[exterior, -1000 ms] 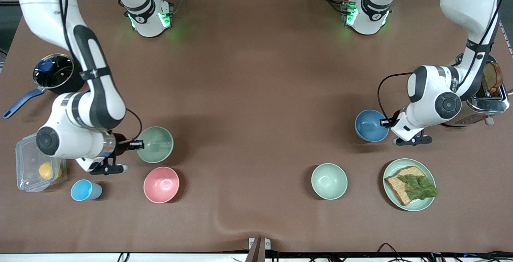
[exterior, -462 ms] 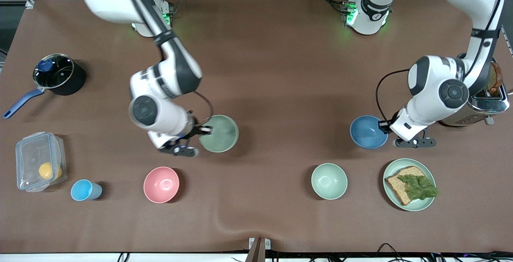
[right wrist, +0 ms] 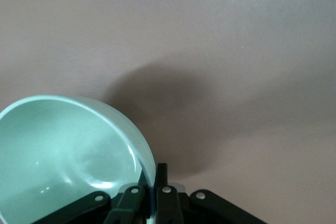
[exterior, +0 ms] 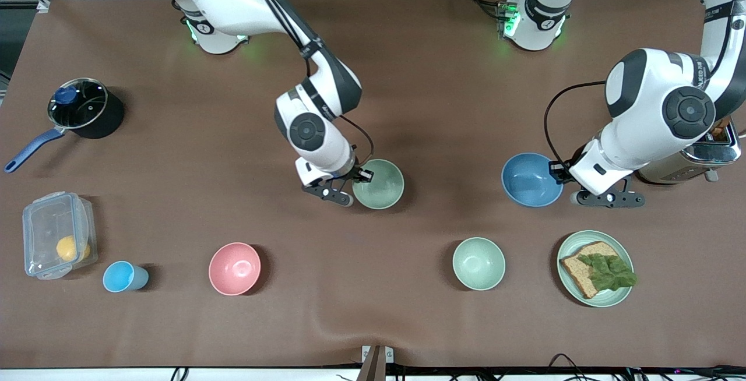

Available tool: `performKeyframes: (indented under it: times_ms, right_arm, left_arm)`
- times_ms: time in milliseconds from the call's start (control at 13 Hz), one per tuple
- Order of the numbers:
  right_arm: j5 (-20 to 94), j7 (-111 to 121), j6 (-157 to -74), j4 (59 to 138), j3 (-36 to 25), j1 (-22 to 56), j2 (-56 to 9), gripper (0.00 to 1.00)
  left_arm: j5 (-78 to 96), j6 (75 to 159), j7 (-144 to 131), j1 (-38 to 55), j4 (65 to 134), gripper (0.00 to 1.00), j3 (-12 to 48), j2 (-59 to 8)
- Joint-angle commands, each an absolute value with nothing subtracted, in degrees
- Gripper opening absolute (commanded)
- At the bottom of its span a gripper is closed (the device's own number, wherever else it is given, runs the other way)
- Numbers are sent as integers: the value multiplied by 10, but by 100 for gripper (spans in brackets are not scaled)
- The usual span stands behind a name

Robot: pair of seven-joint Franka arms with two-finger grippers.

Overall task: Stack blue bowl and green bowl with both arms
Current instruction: 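Carry the green bowl to the table middle with the right gripper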

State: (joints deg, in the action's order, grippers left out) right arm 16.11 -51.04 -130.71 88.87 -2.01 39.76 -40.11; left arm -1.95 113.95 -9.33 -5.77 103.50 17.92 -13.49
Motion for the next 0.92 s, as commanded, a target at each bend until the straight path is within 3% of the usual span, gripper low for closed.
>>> performKeyframes:
  times_ms: [0, 462, 538, 615, 692, 846]
  right_arm:
    - [178, -537, -1313, 910, -27, 386, -394, 0]
    - [178, -613, -1321, 950, -27, 377, -385, 0]
    - [178, -613, -1315, 949, -27, 377, -382, 14]
    - [178, -613, -1302, 949, -27, 374, -377, 72]
    - [178, -613, -1293, 948, -29, 374, -369, 100]
    - [178, -615, -1274, 946, -31, 372, -340, 100]
  left_arm:
    - [-7, 1127, -114, -58, 1025, 0, 195, -140]
    - [-7, 1127, -176, -60, 1020, 0, 238, -139]
    - [-7, 1127, -180, -60, 1018, 0, 243, -140]
    - [-7, 1127, -185, -59, 1018, 0, 243, -141]
    - [-7, 1127, -188, -59, 1018, 0, 243, -141]
    - [-7, 1127, -194, -58, 1017, 0, 249, -142]
